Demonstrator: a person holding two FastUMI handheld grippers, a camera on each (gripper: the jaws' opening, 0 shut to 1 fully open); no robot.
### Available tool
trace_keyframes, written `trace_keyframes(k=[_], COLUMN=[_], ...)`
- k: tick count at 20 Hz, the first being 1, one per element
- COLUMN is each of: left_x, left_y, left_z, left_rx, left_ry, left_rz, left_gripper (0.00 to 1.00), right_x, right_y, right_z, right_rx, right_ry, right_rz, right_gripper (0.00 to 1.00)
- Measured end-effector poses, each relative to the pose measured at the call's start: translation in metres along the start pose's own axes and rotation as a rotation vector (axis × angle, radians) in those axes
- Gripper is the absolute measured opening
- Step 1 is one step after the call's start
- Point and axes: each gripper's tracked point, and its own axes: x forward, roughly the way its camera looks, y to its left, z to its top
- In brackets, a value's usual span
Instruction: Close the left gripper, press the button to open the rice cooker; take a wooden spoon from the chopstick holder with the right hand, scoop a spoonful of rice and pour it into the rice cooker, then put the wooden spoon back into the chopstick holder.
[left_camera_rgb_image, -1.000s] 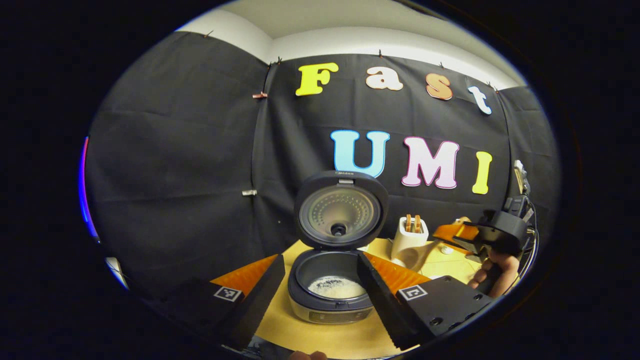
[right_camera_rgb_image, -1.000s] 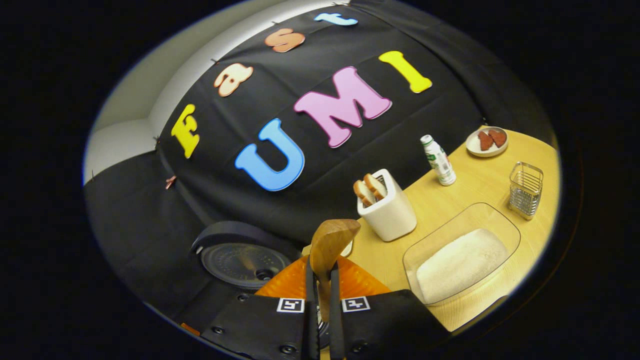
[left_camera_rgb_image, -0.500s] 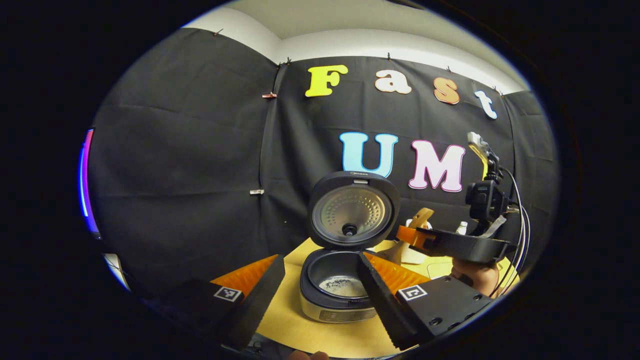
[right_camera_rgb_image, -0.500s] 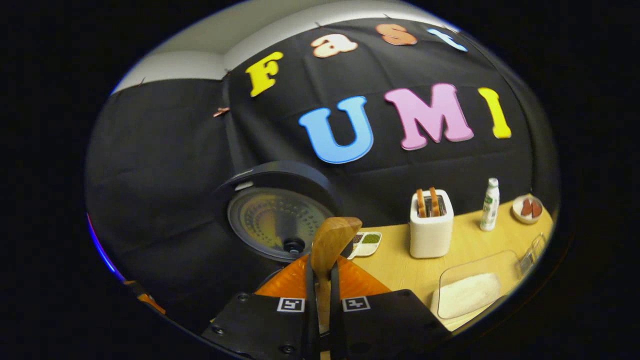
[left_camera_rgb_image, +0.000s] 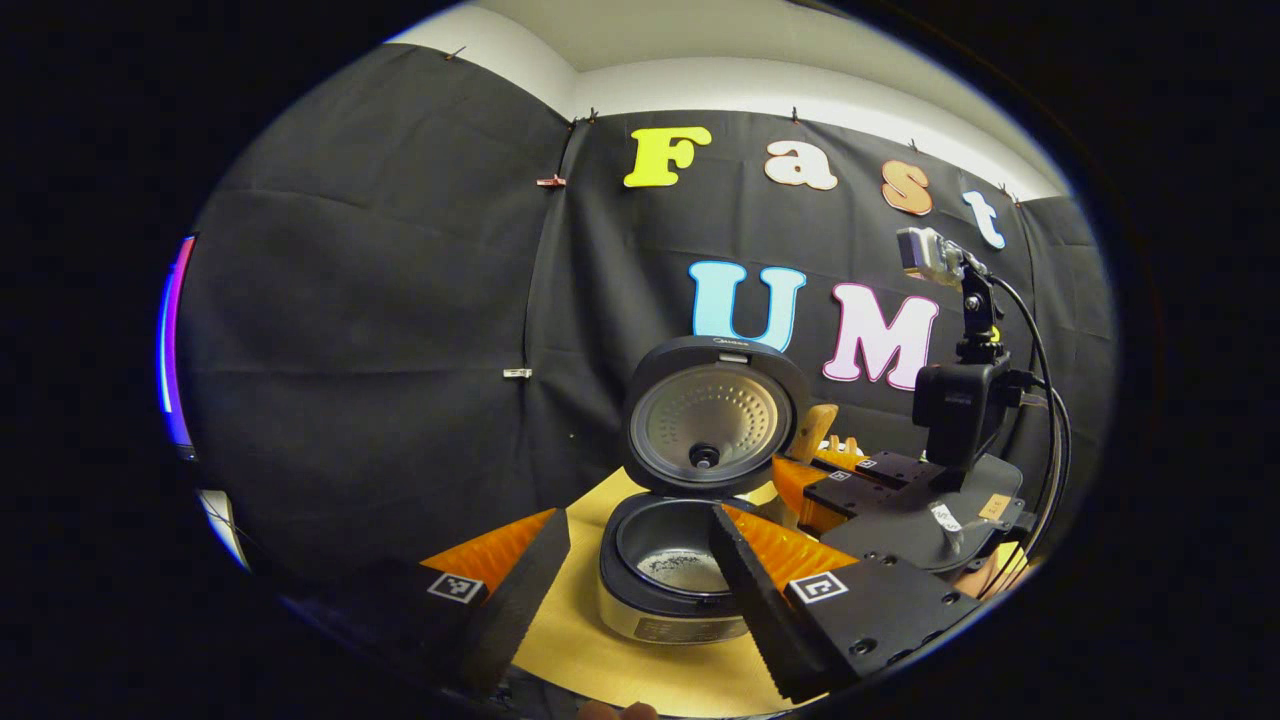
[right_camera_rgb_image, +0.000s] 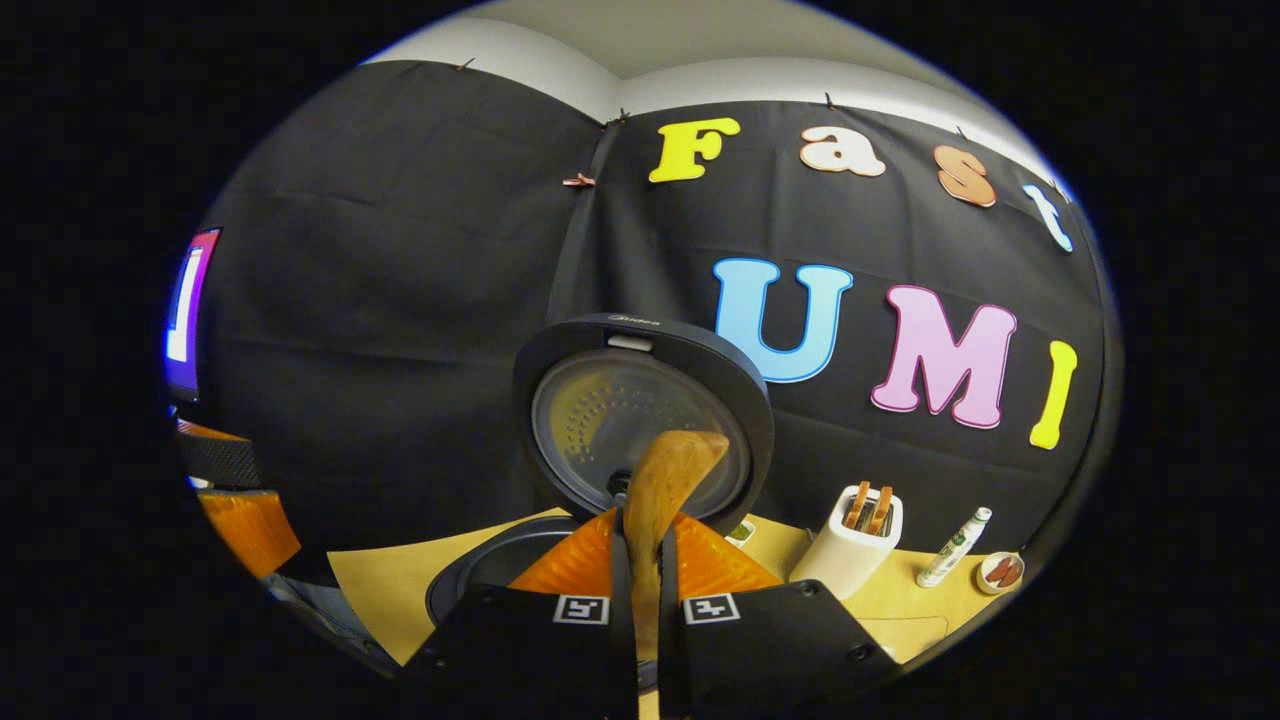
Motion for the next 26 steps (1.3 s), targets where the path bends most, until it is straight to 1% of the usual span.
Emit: trace_keyframes(k=[1,2,3,5,6,7,8,9,10,11,12,13,14,15,17,18,19,20,21,22,23,26], left_x=[0.0,-0.001,0.0,0.001,0.001,0.002,0.002,0.003,0.004,0.006,0.008,0.01,0.011,0.012,0.014,0.015,0.018,0.021,0.023,0.026,0.027,0.029], left_y=[-0.002,-0.002,-0.003,-0.004,-0.005,-0.006,-0.008,-0.009,-0.01,-0.012,-0.015,-0.02,-0.026,-0.032,-0.045,-0.057,-0.067,-0.075,-0.085,-0.095,-0.104,-0.123], left_z=[-0.001,-0.001,-0.001,-0.001,-0.002,-0.002,-0.003,-0.003,-0.004,-0.004,-0.006,-0.006,-0.006,-0.001,0.006,0.007,0.008,0.01,0.011,0.011,0.012,0.012], left_rx=[-0.001,0.0,0.0,-0.001,-0.002,-0.003,-0.002,0.002,0.007,0.014,0.017,0.018,0.018,0.022,0.032,0.039,0.054,0.069,0.074,0.073,0.068,0.076], left_ry=[0.003,0.002,0.001,0.001,0.002,0.004,0.006,0.006,0.006,0.007,0.013,0.022,0.024,0.012,-0.011,-0.015,-0.021,-0.023,-0.026,-0.027,-0.031,-0.036], left_rz=[-0.002,-0.004,-0.005,-0.006,-0.006,-0.008,-0.008,-0.009,-0.011,-0.009,-0.009,-0.014,-0.02,-0.027,-0.041,-0.056,-0.066,-0.072,-0.083,-0.094,-0.101,-0.099], left_gripper=[0.95,0.92,0.95,0.95,0.95,0.95,0.92,0.95,0.95,0.95,0.95,0.95,0.92,0.95,0.95,0.92,0.92,0.95,0.95,0.95,0.95,0.95], right_x=[-0.002,-0.003,-0.002,-0.004,-0.006,-0.008,-0.01,-0.017,-0.02,-0.024,-0.027,-0.027,-0.029,-0.035,-0.052,-0.061,-0.07,-0.079,-0.088,-0.098,-0.108,-0.138], right_y=[0.002,0.002,-0.001,-0.008,-0.013,-0.019,-0.026,-0.033,-0.044,-0.055,-0.069,-0.087,-0.1,-0.113,-0.142,-0.158,-0.176,-0.193,-0.211,-0.23,-0.25,-0.314], right_z=[0.0,0.001,0.0,-0.002,-0.003,-0.005,-0.007,-0.009,-0.01,-0.013,-0.015,-0.01,-0.006,-0.004,-0.01,-0.014,-0.02,-0.025,-0.031,-0.037,-0.043,-0.064], right_rx=[-0.028,-0.051,-0.061,-0.036,0.021,0.102,0.204,0.309,0.407,0.472,0.499,0.499,0.485,0.469,0.448,0.445,0.442,0.443,0.443,0.443,0.435,0.388], right_ry=[-0.002,-0.002,-0.002,0.004,0.006,0.002,0.001,0.007,0.009,0.015,0.012,0.002,-0.007,-0.013,-0.017,-0.016,-0.012,-0.004,0.004,0.01,0.017,0.043], right_rz=[0.008,0.013,0.018,0.013,0.002,-0.014,-0.033,-0.058,-0.086,-0.119,-0.147,-0.171,-0.189,-0.205,-0.248,-0.273,-0.301,-0.327,-0.355,-0.383,-0.41,-0.492], right_gripper=[0.12,0.12,0.12,0.12,0.12,0.13,0.12,0.12,0.12,0.12,0.12,0.12,0.12,0.12,0.12,0.12,0.12,0.12,0.12,0.17,0.12,0.12])
